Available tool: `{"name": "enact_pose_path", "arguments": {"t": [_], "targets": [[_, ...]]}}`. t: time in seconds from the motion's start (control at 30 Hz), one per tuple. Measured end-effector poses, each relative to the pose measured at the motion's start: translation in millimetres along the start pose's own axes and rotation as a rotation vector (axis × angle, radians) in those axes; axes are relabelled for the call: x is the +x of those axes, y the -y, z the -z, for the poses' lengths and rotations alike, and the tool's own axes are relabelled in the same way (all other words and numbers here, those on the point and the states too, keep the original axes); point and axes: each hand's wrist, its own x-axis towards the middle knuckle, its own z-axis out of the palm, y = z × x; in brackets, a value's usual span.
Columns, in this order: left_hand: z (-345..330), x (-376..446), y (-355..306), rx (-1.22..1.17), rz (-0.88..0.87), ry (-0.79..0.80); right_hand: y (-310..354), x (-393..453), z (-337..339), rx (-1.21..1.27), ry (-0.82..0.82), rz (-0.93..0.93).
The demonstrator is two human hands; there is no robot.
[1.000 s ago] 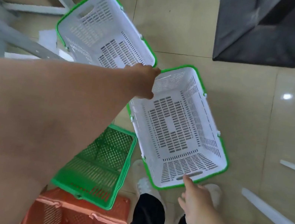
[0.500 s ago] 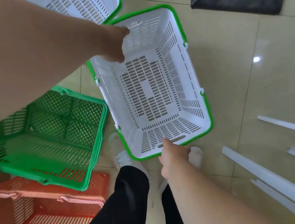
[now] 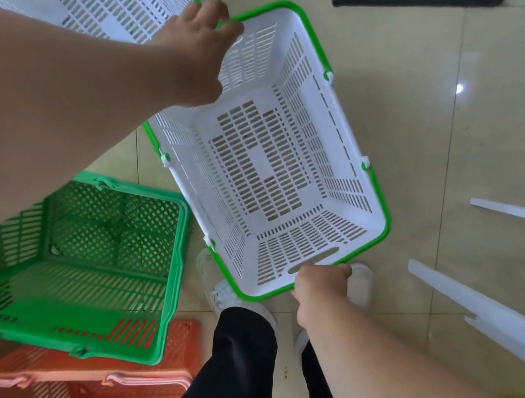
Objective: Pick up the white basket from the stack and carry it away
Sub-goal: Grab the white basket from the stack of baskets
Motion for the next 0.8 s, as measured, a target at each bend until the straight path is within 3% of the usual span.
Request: {"name": "enact_pose_path", "arguments": {"t": [0.17, 0.37, 0.5, 0.8], "targets": [[-2, 11, -7, -0.025, 0.101, 0.041, -5, 5, 2, -0.1, 0.008, 0.083], [-6, 11, -6, -0.005, 0.106, 0.124, -6, 13, 1, -0.132, -0.017, 0.073], [-7, 8, 3, -0.059, 0.148, 0.118, -5, 16, 6, -0.233, -0.043, 0.165], [-3, -38, 13, -0.171, 0.3, 0.059, -5, -11, 22, -0.225, -0.152, 0.177]]}}
